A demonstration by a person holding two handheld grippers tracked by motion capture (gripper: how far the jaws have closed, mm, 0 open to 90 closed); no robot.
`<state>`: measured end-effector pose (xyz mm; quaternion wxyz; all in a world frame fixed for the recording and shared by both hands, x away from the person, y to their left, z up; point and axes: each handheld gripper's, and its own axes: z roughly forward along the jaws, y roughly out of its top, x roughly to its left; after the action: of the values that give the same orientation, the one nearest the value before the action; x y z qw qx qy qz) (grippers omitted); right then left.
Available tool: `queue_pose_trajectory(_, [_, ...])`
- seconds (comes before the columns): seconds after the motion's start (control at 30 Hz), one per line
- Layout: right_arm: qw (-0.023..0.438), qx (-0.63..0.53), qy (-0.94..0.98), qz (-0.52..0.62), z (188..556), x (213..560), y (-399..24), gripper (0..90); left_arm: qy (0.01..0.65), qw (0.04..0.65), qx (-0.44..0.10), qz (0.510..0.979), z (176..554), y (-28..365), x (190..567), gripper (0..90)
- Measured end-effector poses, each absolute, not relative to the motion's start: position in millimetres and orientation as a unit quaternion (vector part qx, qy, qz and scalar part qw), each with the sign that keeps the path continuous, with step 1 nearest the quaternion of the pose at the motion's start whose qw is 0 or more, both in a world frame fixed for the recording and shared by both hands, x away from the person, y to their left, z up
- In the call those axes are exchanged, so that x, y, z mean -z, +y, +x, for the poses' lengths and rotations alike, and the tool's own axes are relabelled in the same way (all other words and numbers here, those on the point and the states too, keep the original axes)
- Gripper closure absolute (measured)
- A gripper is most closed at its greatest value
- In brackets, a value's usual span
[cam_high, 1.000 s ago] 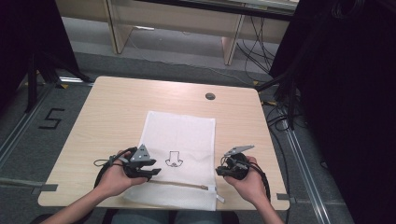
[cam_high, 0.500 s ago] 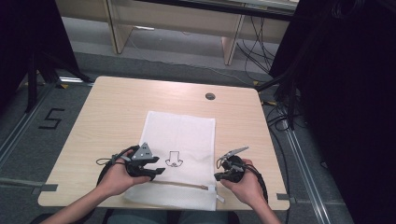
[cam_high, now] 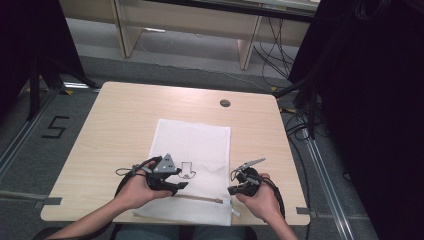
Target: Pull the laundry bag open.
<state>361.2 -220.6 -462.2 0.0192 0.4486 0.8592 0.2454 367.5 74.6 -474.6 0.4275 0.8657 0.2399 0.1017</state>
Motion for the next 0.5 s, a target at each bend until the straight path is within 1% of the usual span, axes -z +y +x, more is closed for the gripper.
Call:
queue_pose_trajectory(0.2, [-0.003, -0.235, 0.855, 0.461, 360, 465, -214, 90.0, 0.221, 0.429, -0.088, 0.871, 367, 58, 476, 49.0])
queue_pose_trajectory(0.23, [-0.004, -0.241, 0.861, 0.448, 361, 466, -213, 90.0, 0.218, 0.428, -0.086, 0.873, 366, 57, 476, 49.6])
queue_pose_trajectory(0.5, [-0.023, -0.226, 0.86, 0.458, 359, 469, -210, 90.0, 0.189, 0.422, -0.072, 0.884, 362, 39, 478, 54.6])
